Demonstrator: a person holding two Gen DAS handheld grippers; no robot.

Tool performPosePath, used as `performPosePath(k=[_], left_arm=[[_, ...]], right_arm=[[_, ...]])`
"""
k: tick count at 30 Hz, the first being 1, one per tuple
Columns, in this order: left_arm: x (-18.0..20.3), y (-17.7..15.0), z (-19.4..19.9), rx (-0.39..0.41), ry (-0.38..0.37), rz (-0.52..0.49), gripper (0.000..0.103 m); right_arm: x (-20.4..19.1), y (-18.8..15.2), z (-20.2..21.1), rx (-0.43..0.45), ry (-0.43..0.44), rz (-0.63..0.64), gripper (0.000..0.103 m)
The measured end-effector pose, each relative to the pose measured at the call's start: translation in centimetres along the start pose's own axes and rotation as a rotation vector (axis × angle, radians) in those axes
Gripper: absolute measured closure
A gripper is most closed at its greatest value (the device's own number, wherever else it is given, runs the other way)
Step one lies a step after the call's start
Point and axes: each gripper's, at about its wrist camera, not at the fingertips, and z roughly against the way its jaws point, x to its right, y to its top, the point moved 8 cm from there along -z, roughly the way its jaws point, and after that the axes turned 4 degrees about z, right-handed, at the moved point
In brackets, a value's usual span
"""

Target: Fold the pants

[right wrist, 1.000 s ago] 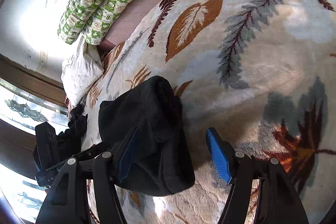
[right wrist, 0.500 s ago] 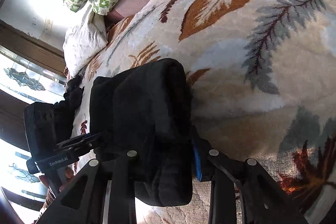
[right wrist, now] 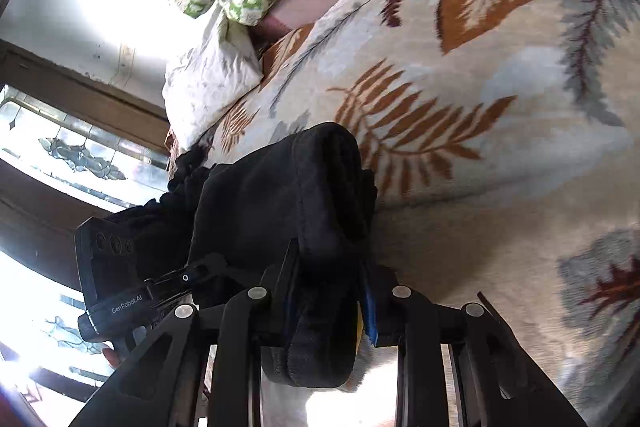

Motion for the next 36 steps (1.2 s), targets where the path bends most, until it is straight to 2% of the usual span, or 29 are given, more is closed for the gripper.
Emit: performPosePath(k=[3, 5, 7, 9, 10, 11, 12, 14, 16, 18, 22, 24, 26, 28, 32, 36], left_arm=[[-3.4, 0.9, 2.0, 0.024, 0.055, 0.013, 0.083], [-5.4, 0.8, 2.3, 0.014, 0.09, 0.018, 0.081], [-7.0, 0.0, 1.6, -0.008, 0.165, -0.006, 0.075], [-7.6, -0.7, 0.9, -0.007, 0.249, -0.055, 0.054], [-7.5, -0.8, 0.7, 0.014, 0.283, -0.076, 0.048], [-7.5, -0.8, 0.8, 0.033, 0.316, -0.095, 0.037], [-7.5, -0.7, 0.9, 0.046, 0.334, -0.109, 0.034], [-7.4, -0.7, 1.0, 0.042, 0.328, -0.082, 0.033], [-7.8, -0.7, 1.3, 0.043, 0.325, -0.031, 0.034], [-8.0, -1.6, 2.6, 0.063, 0.336, -0.014, 0.037], [-6.5, -3.7, 6.4, 0.125, 0.36, -0.008, 0.035], [-5.4, -5.4, 8.4, 0.159, 0.381, 0.006, 0.024], [-4.6, -6.9, 9.2, 0.198, 0.403, 0.008, 0.019], [-3.5, -8.4, 9.5, 0.222, 0.434, -0.006, 0.018], [-1.4, -11.6, 9.4, 0.229, 0.462, -0.025, 0.018], [0.7, -13.9, 9.1, 0.232, 0.483, -0.062, 0.018]], right_arm=[[-3.5, -0.2, -2.7, -0.003, 0.065, 0.02, 0.082], [-5.1, -0.3, -4.5, -0.01, 0.048, 0.055, 0.082], [-5.4, -0.7, -6.3, -0.035, -0.003, 0.079, 0.081], [-4.6, -1.4, -7.5, -0.061, -0.057, 0.081, 0.077], [-4.0, -1.6, -7.6, -0.054, -0.076, 0.08, 0.071], [-3.7, -1.8, -7.5, -0.055, -0.079, 0.087, 0.07], [-3.6, -2.0, -7.4, -0.058, -0.071, 0.093, 0.069], [-3.2, -2.2, -6.6, -0.063, -0.082, 0.084, 0.053], [-3.1, -2.4, -5.4, -0.072, -0.064, 0.057, 0.053], [-3.0, -2.6, -3.5, -0.048, -0.083, 0.052, 0.053], [-4.2, -3.7, 0.8, -0.013, -0.133, 0.122, 0.052], [-5.5, -5.2, 2.4, -0.021, -0.186, 0.2, 0.044], [-6.5, -7.2, 3.4, -0.025, -0.255, 0.261, 0.015], [-7.0, -9.4, 4.2, -0.008, -0.33, 0.292, 0.008], [-7.2, -12.9, 5.9, 0.065, -0.441, 0.338, 0.004], [-7.1, -14.6, 8.1, 0.148, -0.512, 0.354, 0.003]])
